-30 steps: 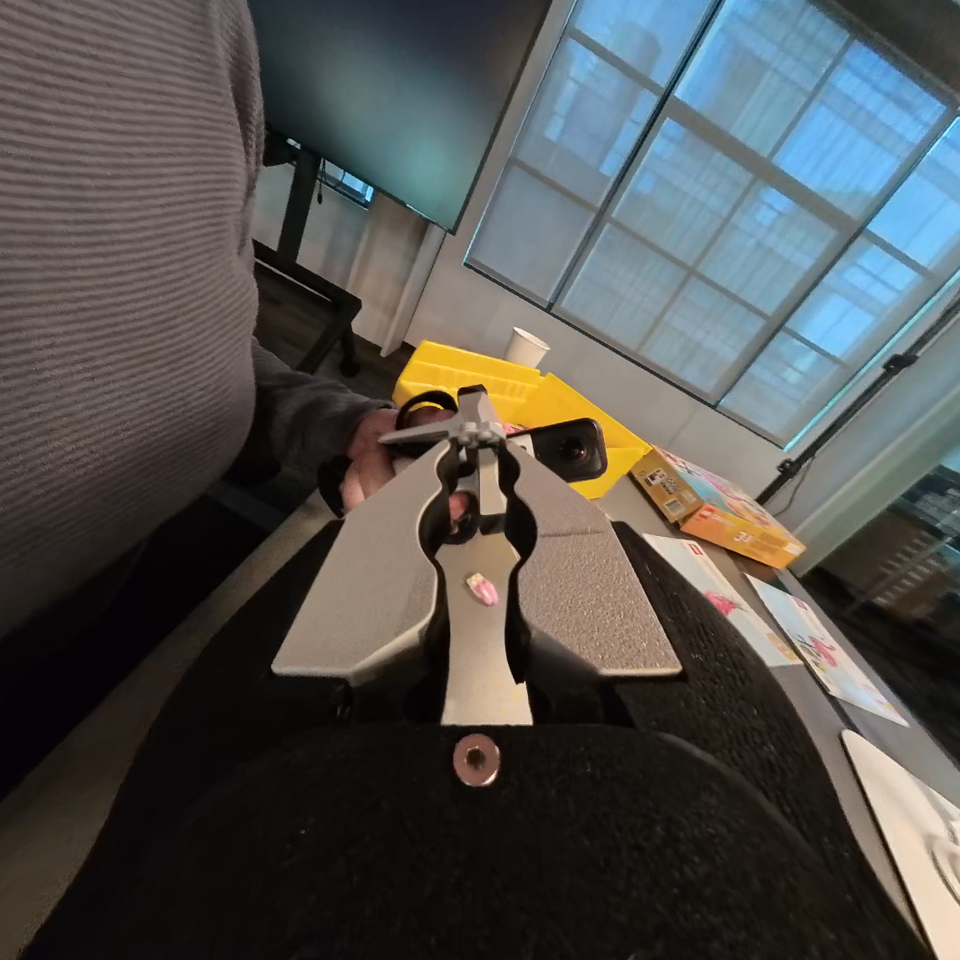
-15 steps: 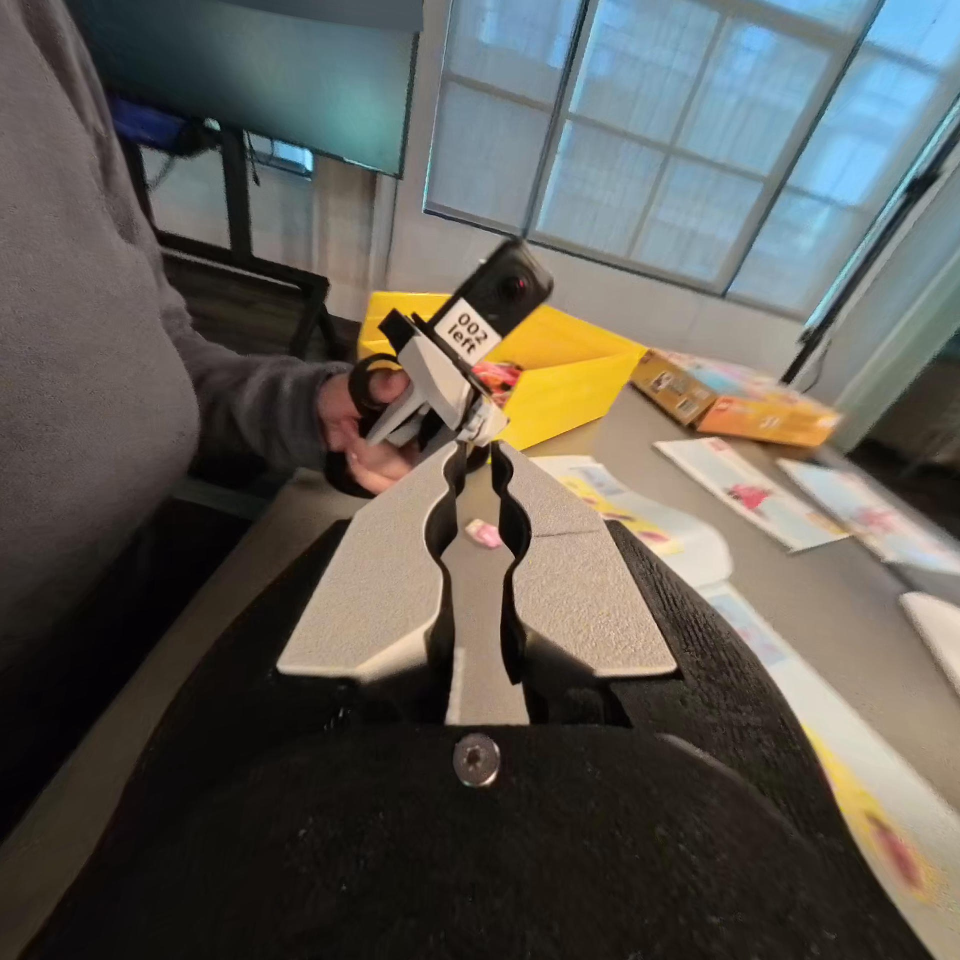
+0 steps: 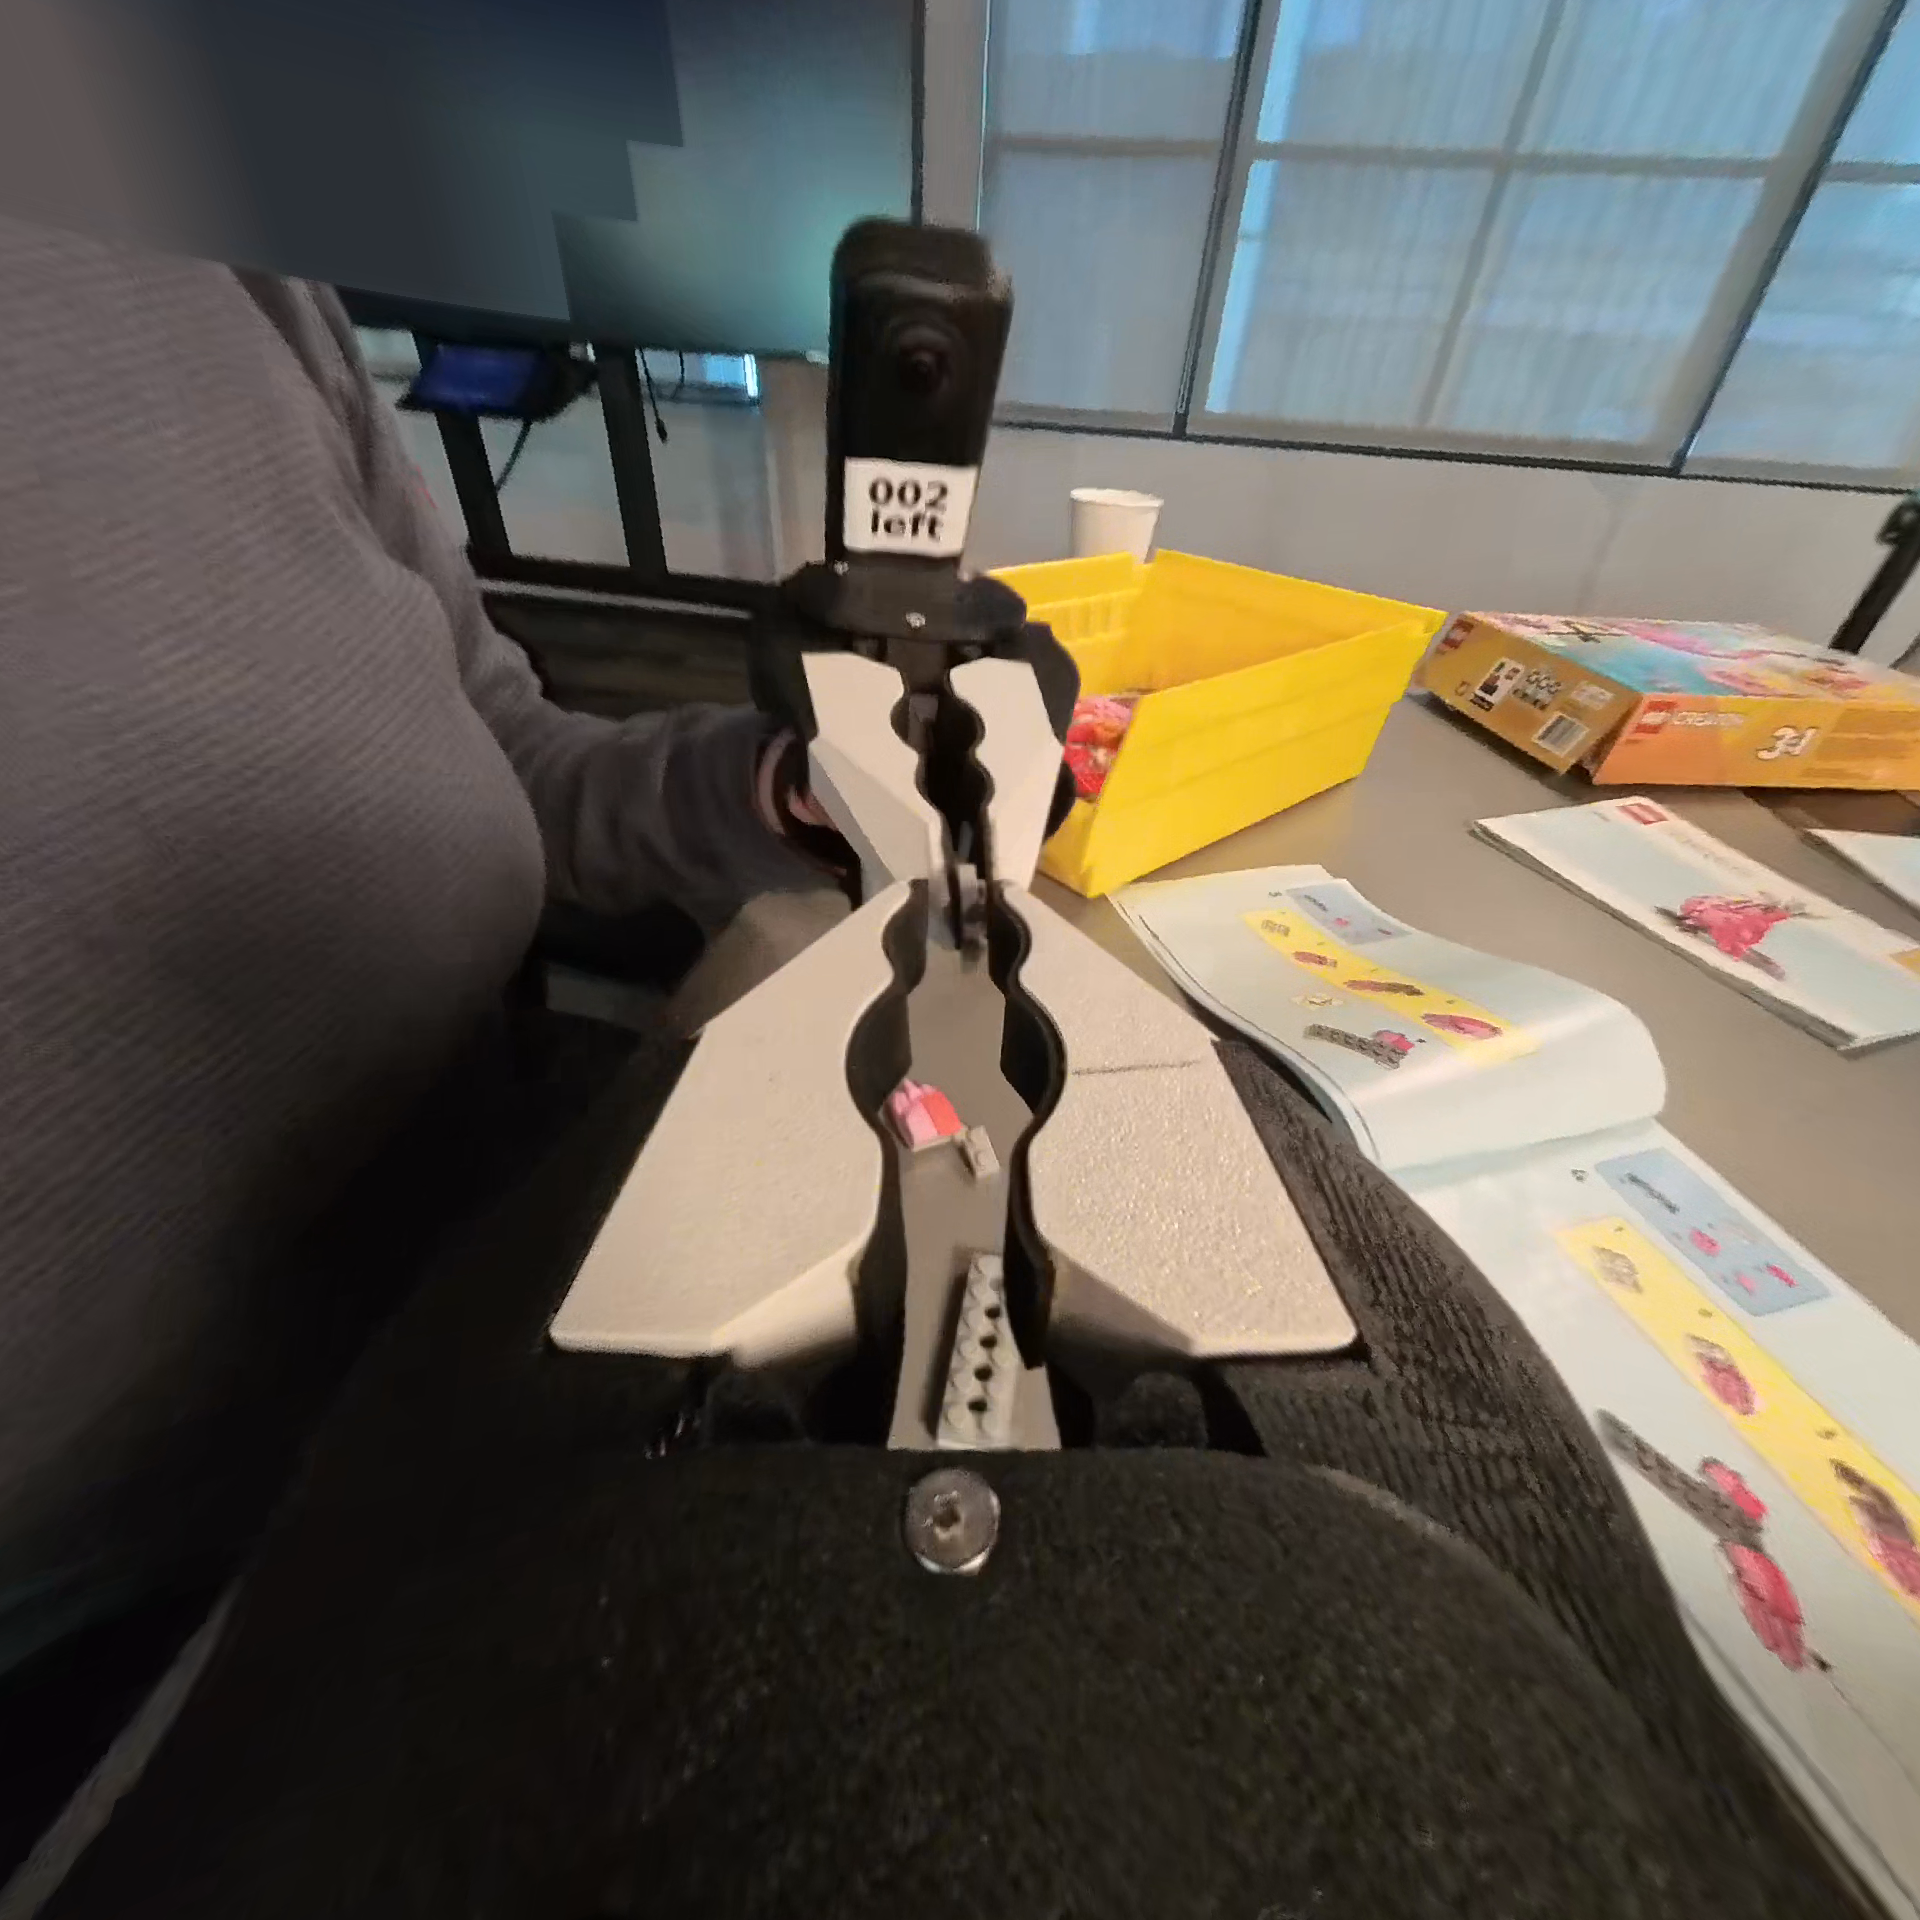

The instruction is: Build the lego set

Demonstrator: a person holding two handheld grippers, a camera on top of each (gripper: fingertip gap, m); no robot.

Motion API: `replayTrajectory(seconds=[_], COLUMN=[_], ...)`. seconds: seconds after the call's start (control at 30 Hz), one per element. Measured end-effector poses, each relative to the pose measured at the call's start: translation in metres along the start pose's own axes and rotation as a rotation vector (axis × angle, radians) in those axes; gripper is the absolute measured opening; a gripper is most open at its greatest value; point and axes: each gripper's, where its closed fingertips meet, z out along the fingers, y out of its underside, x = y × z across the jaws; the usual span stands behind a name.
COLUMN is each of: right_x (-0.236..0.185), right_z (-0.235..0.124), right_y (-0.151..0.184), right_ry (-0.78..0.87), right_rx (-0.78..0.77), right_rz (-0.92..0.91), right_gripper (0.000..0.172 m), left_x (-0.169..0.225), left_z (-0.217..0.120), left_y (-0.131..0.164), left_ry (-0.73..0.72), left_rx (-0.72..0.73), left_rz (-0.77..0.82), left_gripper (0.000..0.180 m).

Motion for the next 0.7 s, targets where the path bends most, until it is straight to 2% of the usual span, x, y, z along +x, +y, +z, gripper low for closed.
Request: replayTrajectory(seconds=[0.07,0.27,0.5,0.57,0.6,0.63,0.7], right_x=[0.0,-0.002,0.004,0.007,0.006,0.006,0.004], right_z=[0.003,-0.002,-0.013,-0.012,-0.01,-0.007,0.0], right_y=[0.005,0.007,0.005,0.0,-0.001,0.0,0.008], right_ry=[0.033,0.066,0.109,0.144,0.155,0.162,0.166], right_rx=[-0.039,-0.109,-0.115,-0.085,-0.074,-0.082,-0.132], right_rz=[-0.075,-0.256,-0.291,-0.308,-0.327,-0.347,-0.388], right_gripper=[0.001,0.0,0.0,0.0,0.001,0.014,0.018], left_x=[0.001,0.0,-0.013,-0.016,-0.017,-0.016,-0.011], left_z=[0.002,0.0,-0.02,-0.022,-0.021,-0.02,-0.015], left_y=[0.005,0.009,-0.001,0.004,0.007,0.01,0.015], left_ry=[-0.018,-0.085,-0.148,-0.178,-0.191,-0.195,-0.184], left_rx=[-0.051,-0.136,-0.127,-0.171,-0.198,-0.226,-0.263], left_rz=[0.054,0.205,0.247,0.281,0.312,0.342,0.39], left_gripper=[0.003,0.003,0.003,0.003,0.003,0.003,0.003])
